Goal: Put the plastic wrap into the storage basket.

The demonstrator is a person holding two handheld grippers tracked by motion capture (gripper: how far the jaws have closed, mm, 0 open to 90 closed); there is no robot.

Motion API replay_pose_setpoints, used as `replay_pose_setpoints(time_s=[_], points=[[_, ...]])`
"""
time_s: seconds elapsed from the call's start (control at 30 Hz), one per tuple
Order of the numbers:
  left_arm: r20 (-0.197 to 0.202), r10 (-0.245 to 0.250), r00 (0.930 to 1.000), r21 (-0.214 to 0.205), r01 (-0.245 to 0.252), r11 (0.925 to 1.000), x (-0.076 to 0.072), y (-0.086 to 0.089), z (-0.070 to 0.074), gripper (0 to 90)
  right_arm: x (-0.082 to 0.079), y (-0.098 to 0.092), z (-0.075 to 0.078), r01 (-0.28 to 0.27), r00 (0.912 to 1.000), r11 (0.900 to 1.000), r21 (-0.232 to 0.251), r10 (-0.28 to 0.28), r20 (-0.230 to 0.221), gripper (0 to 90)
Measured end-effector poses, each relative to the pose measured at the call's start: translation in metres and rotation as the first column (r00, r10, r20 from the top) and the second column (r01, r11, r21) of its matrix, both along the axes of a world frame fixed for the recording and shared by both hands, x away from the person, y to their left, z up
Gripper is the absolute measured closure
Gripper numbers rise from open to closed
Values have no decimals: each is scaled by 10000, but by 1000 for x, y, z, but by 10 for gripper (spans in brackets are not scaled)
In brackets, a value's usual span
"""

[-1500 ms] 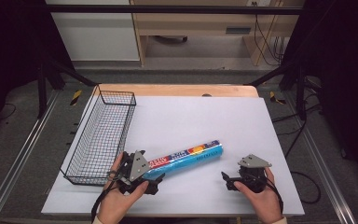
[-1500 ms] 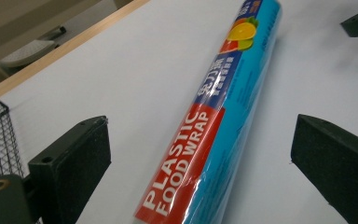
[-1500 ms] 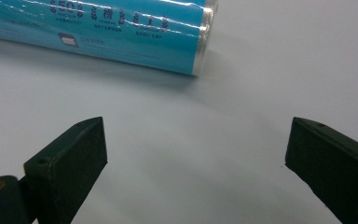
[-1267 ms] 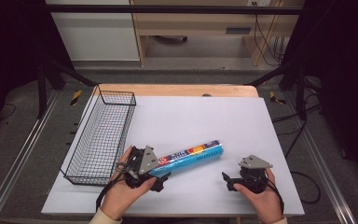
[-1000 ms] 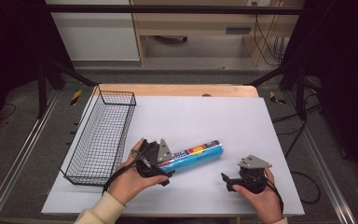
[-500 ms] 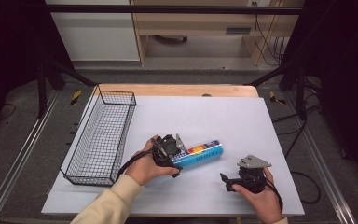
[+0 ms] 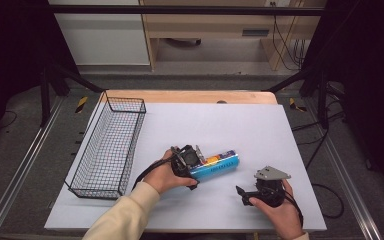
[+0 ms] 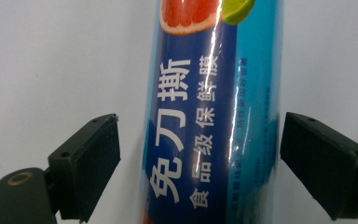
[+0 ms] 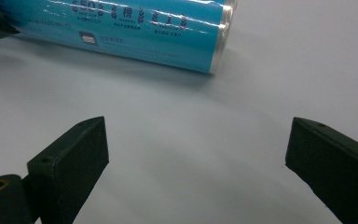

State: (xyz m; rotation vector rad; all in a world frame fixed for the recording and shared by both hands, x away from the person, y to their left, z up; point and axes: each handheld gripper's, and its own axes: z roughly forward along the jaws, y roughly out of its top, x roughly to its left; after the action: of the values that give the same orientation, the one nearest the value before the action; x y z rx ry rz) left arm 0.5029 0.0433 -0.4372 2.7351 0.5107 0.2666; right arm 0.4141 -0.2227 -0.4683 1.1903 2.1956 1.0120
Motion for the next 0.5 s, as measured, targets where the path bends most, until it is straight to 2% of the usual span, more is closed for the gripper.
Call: replay_pose_setpoints(time_s=[0.23,0.5], points=[[-207,-35,9998,-226,30,9997,4,-2,-5,154,0,0,0,-12,10000,10000,14,12,-49,63],[-312,-183,9993,-138,179,9997,5,-4,-9,207,0,0,-1,8,10000,10000,20,-8,-79,64]])
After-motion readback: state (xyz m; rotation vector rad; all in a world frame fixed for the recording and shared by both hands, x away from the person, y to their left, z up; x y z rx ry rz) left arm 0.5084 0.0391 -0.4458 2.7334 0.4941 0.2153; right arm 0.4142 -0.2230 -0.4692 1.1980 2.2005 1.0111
